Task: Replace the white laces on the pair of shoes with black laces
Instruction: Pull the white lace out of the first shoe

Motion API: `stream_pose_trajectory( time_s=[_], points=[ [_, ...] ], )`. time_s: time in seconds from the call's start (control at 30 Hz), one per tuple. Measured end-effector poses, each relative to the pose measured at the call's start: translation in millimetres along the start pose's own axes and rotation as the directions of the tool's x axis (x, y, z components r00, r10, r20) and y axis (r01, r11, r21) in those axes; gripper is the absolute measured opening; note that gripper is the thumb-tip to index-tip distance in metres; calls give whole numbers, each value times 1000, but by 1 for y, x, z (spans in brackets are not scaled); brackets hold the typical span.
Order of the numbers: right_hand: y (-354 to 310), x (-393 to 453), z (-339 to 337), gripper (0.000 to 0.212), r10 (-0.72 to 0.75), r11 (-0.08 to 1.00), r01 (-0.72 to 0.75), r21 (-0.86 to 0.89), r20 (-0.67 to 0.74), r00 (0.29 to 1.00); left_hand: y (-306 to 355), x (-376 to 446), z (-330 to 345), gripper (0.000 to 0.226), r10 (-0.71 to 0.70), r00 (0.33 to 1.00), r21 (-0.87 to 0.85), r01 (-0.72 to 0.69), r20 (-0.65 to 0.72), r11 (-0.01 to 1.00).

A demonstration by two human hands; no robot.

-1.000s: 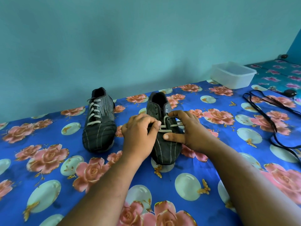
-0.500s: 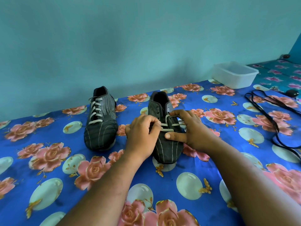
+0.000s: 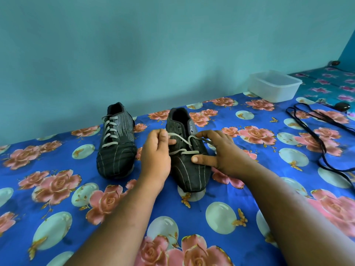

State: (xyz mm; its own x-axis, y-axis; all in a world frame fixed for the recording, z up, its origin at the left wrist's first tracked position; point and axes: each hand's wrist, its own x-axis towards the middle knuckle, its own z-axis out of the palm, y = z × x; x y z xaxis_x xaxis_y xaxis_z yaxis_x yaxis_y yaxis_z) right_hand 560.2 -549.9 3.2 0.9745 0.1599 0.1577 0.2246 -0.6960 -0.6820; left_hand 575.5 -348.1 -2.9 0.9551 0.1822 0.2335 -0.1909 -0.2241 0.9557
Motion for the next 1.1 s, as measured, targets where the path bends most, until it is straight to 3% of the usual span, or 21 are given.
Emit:
stream_pose_trajectory(
  time_s=[0.07,0.17,0.23,0.3,0.4,0.47,0.57,0.63,0.73,0.83,0.93,1.1],
  points=[
    [0,0,0,78,-1,1000,1,-6,4,1000,4,0,-3,23,-82,996,-115,79,-22,990],
    [-2,-1,0,81,-37,999,37,-20,-15,999,4,1,-1,22,-105,992,-212,87,-75,973],
    [-4,-1,-1,77,-95,995,95,-5,-56,994,-3,4,-1,16,-53,991,-183,30,-123,983],
    [-7,-2,1,62,-175,985,174,-17,-98,980,-10,8,-4,11,83,986,-42,-90,-142,995],
    [-10,-2,6,34,-246,969,239,-66,-131,960,-14,9,-6,50,335,938,269,-302,-85,915],
    [-12,-2,8,25,-264,963,254,-87,-134,955,-12,7,-4,55,419,907,273,-397,-27,876],
    [-14,-2,8,14,-256,966,247,-77,-141,956,-14,4,0,48,369,915,156,-394,165,906],
    [-16,-3,8,11,-261,965,258,-37,-143,955,-16,0,1,58,291,905,189,-359,309,914],
    [-16,-2,9,6,-236,964,249,88,-137,962,-16,-4,0,82,217,881,321,-368,420,873],
    [-21,-5,5,10,-74,944,99,316,-93,993,-12,-6,-1,101,193,872,391,-387,450,835],
    [-31,-10,-3,20,1,766,47,641,-75,997,-8,-7,0,111,159,875,425,-372,458,825],
    [-23,-2,-15,21,178,548,153,822,-293,939,-5,-9,-1,116,134,888,422,-336,440,842]
  ],
)
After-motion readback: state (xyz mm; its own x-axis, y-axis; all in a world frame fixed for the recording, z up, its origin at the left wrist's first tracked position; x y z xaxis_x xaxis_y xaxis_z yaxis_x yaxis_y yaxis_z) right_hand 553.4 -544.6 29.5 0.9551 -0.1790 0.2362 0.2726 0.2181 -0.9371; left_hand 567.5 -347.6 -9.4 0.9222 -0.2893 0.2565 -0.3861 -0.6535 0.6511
